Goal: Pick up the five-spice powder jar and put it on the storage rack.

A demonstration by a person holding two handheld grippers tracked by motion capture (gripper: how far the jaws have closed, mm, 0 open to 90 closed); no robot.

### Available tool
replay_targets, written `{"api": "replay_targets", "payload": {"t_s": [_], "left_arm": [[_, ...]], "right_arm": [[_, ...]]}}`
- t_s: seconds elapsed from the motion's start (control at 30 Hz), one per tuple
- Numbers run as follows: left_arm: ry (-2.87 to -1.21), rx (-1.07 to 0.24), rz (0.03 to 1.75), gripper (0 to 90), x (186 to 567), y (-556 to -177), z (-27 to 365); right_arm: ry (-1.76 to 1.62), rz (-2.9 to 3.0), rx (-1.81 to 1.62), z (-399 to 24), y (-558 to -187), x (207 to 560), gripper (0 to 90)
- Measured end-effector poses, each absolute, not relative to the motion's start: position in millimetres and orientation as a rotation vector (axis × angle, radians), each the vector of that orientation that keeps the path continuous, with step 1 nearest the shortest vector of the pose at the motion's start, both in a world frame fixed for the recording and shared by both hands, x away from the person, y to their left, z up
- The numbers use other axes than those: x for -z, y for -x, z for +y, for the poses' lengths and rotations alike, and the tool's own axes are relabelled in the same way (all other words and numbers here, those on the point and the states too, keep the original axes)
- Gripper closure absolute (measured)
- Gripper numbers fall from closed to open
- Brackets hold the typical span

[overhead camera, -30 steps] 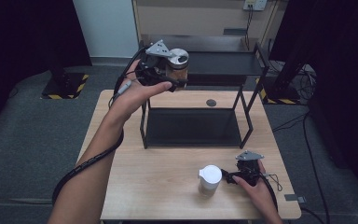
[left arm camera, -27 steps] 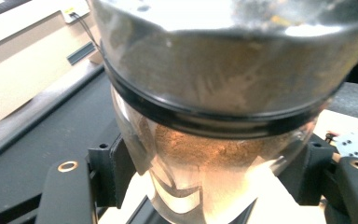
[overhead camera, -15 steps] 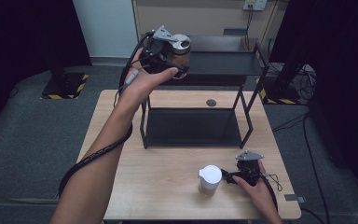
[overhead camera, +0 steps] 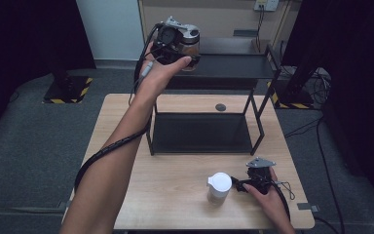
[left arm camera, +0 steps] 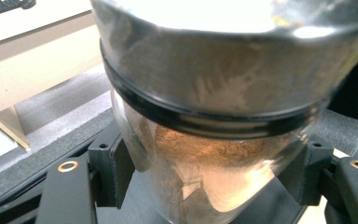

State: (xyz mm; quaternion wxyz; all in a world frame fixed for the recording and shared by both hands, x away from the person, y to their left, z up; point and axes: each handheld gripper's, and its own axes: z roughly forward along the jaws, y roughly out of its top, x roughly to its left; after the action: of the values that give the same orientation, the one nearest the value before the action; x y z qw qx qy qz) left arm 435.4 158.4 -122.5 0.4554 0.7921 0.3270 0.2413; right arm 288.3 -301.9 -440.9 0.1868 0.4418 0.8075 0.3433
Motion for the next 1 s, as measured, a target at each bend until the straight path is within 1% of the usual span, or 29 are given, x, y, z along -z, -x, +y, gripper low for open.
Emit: {"api": "replay_targets", "payload": {"t_s": [0.13, 0.43, 0.47, 0.63, 0.8, 1.0], "left_arm": [[-1.945, -0.578, 0.819, 29.2, 127, -445, 157], [-1.958, -0.622, 0.858, 29.2, 135, -456, 143], [-1.949, -0.598, 0.866, 29.2, 138, -460, 144], [-1.944, -0.569, 0.885, 29.2, 144, -466, 145], [-1.95, -0.558, 0.901, 29.2, 149, -470, 145], [-1.911, -0.527, 0.918, 29.1, 156, -473, 151]], "right_arm": [[-1.24, 2.274, -0.966, -302, -288, 441, 2.6], [-1.24, 2.274, -0.966, -302, -288, 441, 2.6], [-1.241, 2.274, -0.966, -302, -288, 441, 2.6], [-1.241, 2.275, -0.966, -302, -289, 441, 2.5], [-1.241, 2.274, -0.967, -302, -288, 441, 2.5], [-1.242, 2.274, -0.966, -302, -288, 441, 2.5]]}}
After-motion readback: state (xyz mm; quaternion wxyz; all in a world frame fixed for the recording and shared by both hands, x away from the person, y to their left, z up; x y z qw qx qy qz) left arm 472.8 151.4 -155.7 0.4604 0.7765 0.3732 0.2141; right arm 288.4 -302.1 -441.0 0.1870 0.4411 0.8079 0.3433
